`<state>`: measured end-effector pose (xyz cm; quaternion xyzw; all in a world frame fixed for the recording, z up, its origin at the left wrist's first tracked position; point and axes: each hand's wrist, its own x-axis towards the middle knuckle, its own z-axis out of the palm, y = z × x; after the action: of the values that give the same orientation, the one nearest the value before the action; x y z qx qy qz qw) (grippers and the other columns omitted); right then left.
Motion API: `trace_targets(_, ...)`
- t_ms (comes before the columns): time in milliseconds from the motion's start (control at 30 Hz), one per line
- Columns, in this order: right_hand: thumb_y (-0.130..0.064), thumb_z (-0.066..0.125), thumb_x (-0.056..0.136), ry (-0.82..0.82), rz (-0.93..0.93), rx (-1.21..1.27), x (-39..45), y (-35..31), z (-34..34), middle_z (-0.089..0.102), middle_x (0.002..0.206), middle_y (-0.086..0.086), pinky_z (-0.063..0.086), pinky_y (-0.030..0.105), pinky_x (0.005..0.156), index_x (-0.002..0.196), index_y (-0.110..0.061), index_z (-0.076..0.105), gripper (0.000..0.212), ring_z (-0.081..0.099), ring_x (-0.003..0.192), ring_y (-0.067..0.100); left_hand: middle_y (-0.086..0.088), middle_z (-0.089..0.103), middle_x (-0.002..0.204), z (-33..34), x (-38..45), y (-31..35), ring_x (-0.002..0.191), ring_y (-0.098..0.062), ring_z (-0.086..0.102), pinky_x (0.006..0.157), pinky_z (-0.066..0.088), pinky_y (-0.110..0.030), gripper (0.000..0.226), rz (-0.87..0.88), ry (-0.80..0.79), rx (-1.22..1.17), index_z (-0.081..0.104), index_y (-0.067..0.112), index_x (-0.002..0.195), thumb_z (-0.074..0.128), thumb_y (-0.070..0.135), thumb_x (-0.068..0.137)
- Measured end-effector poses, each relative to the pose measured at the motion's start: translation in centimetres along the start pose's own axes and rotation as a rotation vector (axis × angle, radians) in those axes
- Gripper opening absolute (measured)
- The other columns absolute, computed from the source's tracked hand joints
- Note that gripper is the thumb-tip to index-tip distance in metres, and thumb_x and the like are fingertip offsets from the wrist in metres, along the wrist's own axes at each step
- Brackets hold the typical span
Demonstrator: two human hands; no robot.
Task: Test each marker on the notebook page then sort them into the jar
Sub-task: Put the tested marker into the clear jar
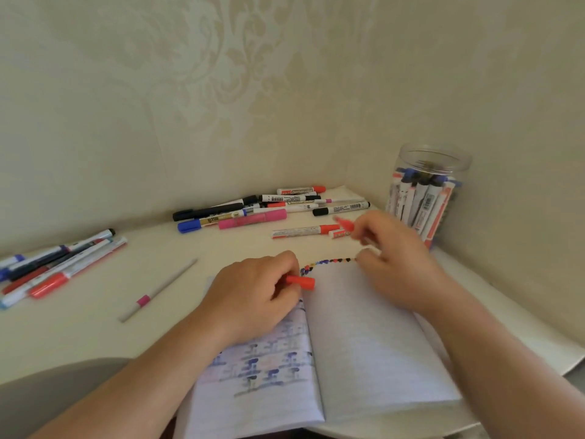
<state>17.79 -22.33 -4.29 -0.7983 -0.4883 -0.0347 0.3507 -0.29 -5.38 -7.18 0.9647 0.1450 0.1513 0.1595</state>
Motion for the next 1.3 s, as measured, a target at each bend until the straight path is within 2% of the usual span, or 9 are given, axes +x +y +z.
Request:
trace_targets(67,0.016,0.045,0.084,0.138,0.075,0.414,0.4,0.4,-0.6,0.068,0.101,-0.024,0.048,0.019,0.082,0.092,-0.039,0.071,0.061,0.060,0.096,-0.002,0.018,0.058,0.082,0.1,0.0,0.1,0.076,-0.003,0.054,0.064,0.037,-0.029,0.018,0.023,-0.047,0.073,0.055,0.043,0.111,0.052,0.044,0.094)
trace_targets(133,0.033,0.039,0.081,0.167,0.139,0.887,0.9,0.6,-1.0,0.074,0.102,-0.011,0.058,0.030,0.079,0.093,-0.034,0.081,0.080,0.067,0.096,0.008,0.021,0.056,0.089,0.3,0.0,0.1,0.085,-0.003,0.054,0.071,0.041,-0.028,0.038,0.049,-0.083,0.124,0.049,0.052,0.126,0.045,0.051,0.088)
trace_targets(233,0.016,0.066,0.086,0.107,0.140,1.138,1.4,0.5,-1.3,0.069,0.097,0.002,0.058,0.031,0.070,0.101,-0.032,0.081,0.052,0.064,0.086,0.018,0.022,0.049,0.088,0.2,-0.1,0.1,0.086,-0.002,0.050,0.068,0.033,-0.022,0.051,0.086,-0.100,0.162,0.038,0.067,0.135,0.032,0.062,0.085)
trace_targets(333,-0.028,0.080,0.079,-0.017,0.121,1.109,1.8,-0.4,-0.9,0.055,0.074,0.001,0.041,0.024,0.051,0.082,-0.025,0.072,0.010,0.048,0.064,0.014,0.019,0.046,0.087,0.2,0.1,0.1,0.084,-0.002,0.048,0.064,0.029,-0.022,0.046,0.095,-0.114,0.176,0.038,0.073,0.135,0.032,0.072,0.089)
trace_targets(400,-0.041,0.073,0.092,-0.143,0.159,1.054,2.4,-0.6,-0.1,0.044,0.062,0.004,0.024,0.025,0.047,0.074,-0.019,0.061,0.031,0.035,0.055,0.015,0.017,0.048,0.089,0.1,0.2,0.1,0.084,-0.003,0.052,0.064,0.032,-0.023,0.049,0.079,-0.130,0.164,0.037,0.075,0.134,0.028,0.080,0.087)
trace_targets(467,-0.030,0.059,0.105,-0.199,0.223,0.954,3.0,-1.1,0.7,0.040,0.059,0.008,0.019,0.026,0.047,0.079,-0.017,0.058,0.030,0.029,0.054,0.018,0.016,0.048,0.089,0.1,0.2,0.1,0.084,-0.003,0.053,0.064,0.033,-0.024,0.050,0.066,-0.144,0.156,0.037,0.076,0.134,0.025,0.083,0.085)
trace_targets(600,-0.002,0.068,0.092,-0.140,0.335,0.763,2.5,-0.9,2.4,0.050,0.057,0.008,0.029,0.026,0.044,0.080,-0.013,0.058,0.020,0.040,0.051,0.019,0.016,0.047,0.087,0.2,0.3,0.1,0.083,-0.005,0.049,0.061,0.027,-0.023,0.045,0.058,-0.155,0.177,0.035,0.076,0.135,0.031,0.079,0.091)
trace_targets(867,-0.005,0.072,0.083,-0.008,0.470,0.607,1.8,-0.6,3.8,0.063,0.057,0.012,0.041,0.027,0.044,0.069,-0.008,0.057,0.021,0.052,0.051,0.021,0.021,0.046,0.082,0.3,0.5,0.2,0.074,0.003,0.042,0.060,0.026,-0.020,0.041,0.021,-0.175,0.184,0.035,0.078,0.134,0.035,0.075,0.093)
trace_targets(1300,-0.007,0.072,0.078,-0.034,0.460,0.472,2.0,-0.9,4.4,0.071,0.061,0.013,0.046,0.027,0.046,0.065,-0.009,0.055,0.021,0.058,0.045,0.021,0.020,0.047,0.081,0.1,0.6,0.5,0.072,0.009,0.041,0.059,0.023,-0.021,0.044,0.006,-0.190,0.187,0.036,0.077,0.134,0.029,0.077,0.091)
